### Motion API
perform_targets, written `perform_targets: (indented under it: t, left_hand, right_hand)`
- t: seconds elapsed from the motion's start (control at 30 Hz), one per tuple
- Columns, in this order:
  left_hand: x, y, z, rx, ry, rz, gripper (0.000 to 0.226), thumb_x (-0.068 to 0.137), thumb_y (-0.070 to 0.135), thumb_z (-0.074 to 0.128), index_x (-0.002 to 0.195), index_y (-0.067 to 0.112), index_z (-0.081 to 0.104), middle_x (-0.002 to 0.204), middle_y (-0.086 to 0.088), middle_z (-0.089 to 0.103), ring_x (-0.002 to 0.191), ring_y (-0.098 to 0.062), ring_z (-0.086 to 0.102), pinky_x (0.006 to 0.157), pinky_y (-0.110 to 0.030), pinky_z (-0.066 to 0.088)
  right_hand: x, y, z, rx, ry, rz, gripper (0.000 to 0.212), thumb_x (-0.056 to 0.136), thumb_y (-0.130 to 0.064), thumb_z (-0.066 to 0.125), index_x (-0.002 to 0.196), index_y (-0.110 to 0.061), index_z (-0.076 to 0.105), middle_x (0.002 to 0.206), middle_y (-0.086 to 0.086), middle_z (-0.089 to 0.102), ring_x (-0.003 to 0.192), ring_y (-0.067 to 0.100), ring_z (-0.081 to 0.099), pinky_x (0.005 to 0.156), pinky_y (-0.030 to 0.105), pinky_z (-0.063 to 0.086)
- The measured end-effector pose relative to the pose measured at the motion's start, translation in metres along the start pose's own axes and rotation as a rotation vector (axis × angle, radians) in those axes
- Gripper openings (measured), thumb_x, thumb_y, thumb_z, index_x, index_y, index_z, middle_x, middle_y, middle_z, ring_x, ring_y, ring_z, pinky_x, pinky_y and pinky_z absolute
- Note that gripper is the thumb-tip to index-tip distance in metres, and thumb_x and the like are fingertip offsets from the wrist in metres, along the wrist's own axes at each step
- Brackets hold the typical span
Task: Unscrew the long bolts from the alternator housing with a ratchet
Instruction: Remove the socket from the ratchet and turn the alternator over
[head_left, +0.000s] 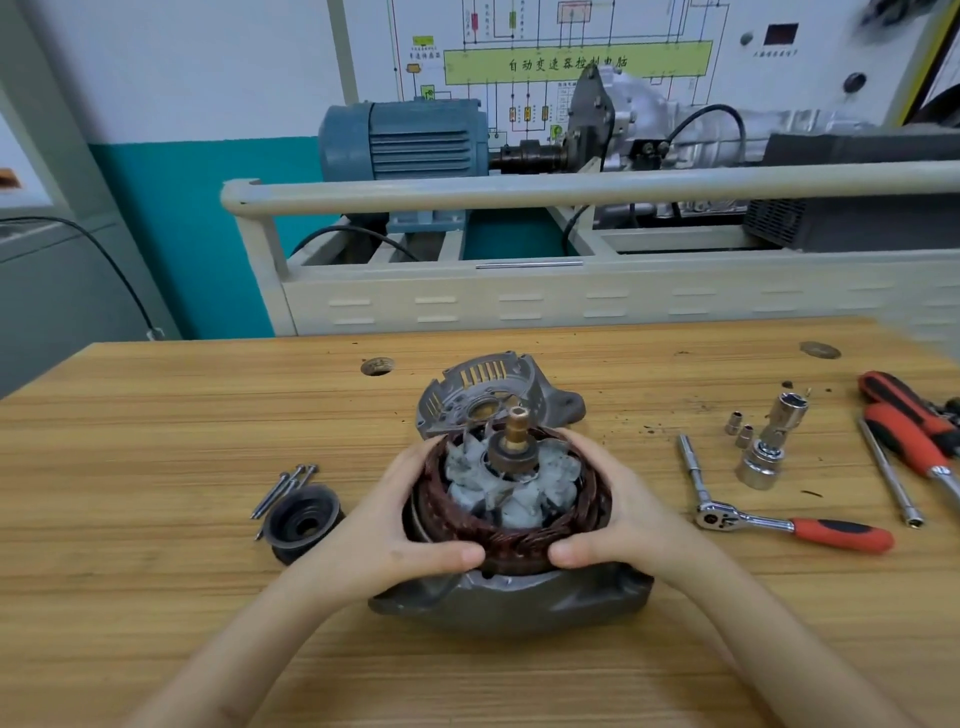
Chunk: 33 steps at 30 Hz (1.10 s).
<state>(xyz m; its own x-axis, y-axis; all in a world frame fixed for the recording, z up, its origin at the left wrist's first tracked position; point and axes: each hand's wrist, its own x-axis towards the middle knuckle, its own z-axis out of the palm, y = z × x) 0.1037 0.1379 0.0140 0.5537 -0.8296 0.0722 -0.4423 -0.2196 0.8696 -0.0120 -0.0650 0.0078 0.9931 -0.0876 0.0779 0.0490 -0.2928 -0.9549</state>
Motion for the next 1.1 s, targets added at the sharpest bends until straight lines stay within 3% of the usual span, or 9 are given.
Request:
perform_targets:
  t: [0.07,0.17,0.2,0.33,0.43,0.53,0.67,0.83,1.1]
  left_hand:
    - [-0.012,-0.008,-0.005,-0.033,-0.013,-0.005,0.097,0.042,0.07,0.074,0.124,0.054,0.024,0.133,0.027,0.035,0.118,0.016,0.038,0.088,-0.001,0.035]
    - [-0.027,-0.02,-0.011,-0.01,-0.013,-0.03,0.108,0.038,0.068,0.078,0.127,0.054,0.019,0.14,0.023,0.031,0.128,0.007,0.033,0.104,-0.017,0.032]
    - [-0.031,-0.022,-0.012,-0.01,0.001,-0.041,0.11,0.035,0.069,0.078,0.126,0.054,0.019,0.141,0.021,0.031,0.129,0.006,0.033,0.105,-0.018,0.031]
    - [-0.036,-0.022,-0.01,-0.108,0.066,0.006,0.112,0.031,0.064,0.082,0.126,0.047,0.025,0.132,0.028,0.038,0.116,0.019,0.039,0.086,0.002,0.033]
    - [-0.036,-0.022,-0.007,-0.147,0.103,0.059,0.123,0.029,0.06,0.085,0.135,0.029,0.031,0.136,0.013,0.044,0.122,0.005,0.044,0.095,-0.009,0.038]
    - [-0.034,-0.012,-0.009,-0.18,0.131,0.14,0.119,0.031,0.06,0.084,0.134,0.026,0.037,0.133,0.008,0.051,0.122,-0.005,0.048,0.101,-0.024,0.041]
    - [-0.02,0.021,-0.023,-0.247,0.166,0.222,0.095,0.039,0.064,0.08,0.122,0.03,0.047,0.118,0.017,0.061,0.11,-0.002,0.057,0.085,-0.014,0.047]
    - [-0.009,0.052,-0.036,-0.235,0.196,0.304,0.081,0.041,0.063,0.079,0.112,0.034,0.052,0.108,0.024,0.064,0.105,0.004,0.058,0.081,-0.008,0.044]
    - [-0.025,0.061,-0.061,-0.337,0.271,0.28,0.1,0.03,0.064,0.081,0.116,0.021,0.053,0.112,0.005,0.065,0.109,-0.015,0.059,0.085,-0.027,0.05]
  right_hand:
    - [0.003,-0.01,0.007,-0.088,-0.033,-0.016,0.103,0.041,-0.043,0.084,0.131,-0.041,0.033,0.128,-0.02,0.049,0.115,-0.003,0.05,0.097,0.03,0.045]
    - [0.009,-0.026,0.019,-0.254,-0.11,-0.052,0.105,0.042,-0.053,0.083,0.128,-0.056,0.023,0.132,-0.032,0.037,0.122,-0.009,0.038,0.102,0.025,0.038]
    - [0.01,-0.029,0.022,-0.302,-0.132,-0.057,0.107,0.042,-0.055,0.082,0.131,-0.056,0.021,0.134,-0.033,0.034,0.125,-0.009,0.034,0.104,0.027,0.035]
    - [0.01,-0.036,0.025,-0.357,-0.11,-0.017,0.122,0.039,-0.055,0.081,0.142,-0.035,0.02,0.141,-0.022,0.032,0.129,-0.001,0.033,0.108,0.036,0.033]
    - [0.004,-0.033,0.026,-0.308,-0.077,-0.024,0.122,0.037,-0.052,0.083,0.142,-0.034,0.023,0.14,-0.021,0.036,0.128,0.0,0.036,0.106,0.038,0.036]
    - [0.003,-0.035,0.026,-0.19,-0.037,-0.078,0.115,0.037,-0.047,0.084,0.138,-0.036,0.031,0.134,-0.019,0.045,0.122,0.001,0.045,0.102,0.039,0.041]
    - [0.008,-0.051,0.021,-0.043,0.025,-0.193,0.114,0.035,-0.065,0.08,0.133,-0.026,0.039,0.126,-0.006,0.055,0.116,0.011,0.054,0.097,0.041,0.045]
    - [0.007,-0.069,0.018,0.052,0.082,-0.306,0.098,0.044,-0.06,0.08,0.127,-0.019,0.046,0.121,0.001,0.059,0.113,0.019,0.056,0.091,0.034,0.047]
    - [0.023,-0.108,0.034,0.046,0.023,-0.363,0.08,0.05,-0.039,0.072,0.123,-0.015,0.05,0.114,0.0,0.063,0.106,0.015,0.06,0.086,0.032,0.05]
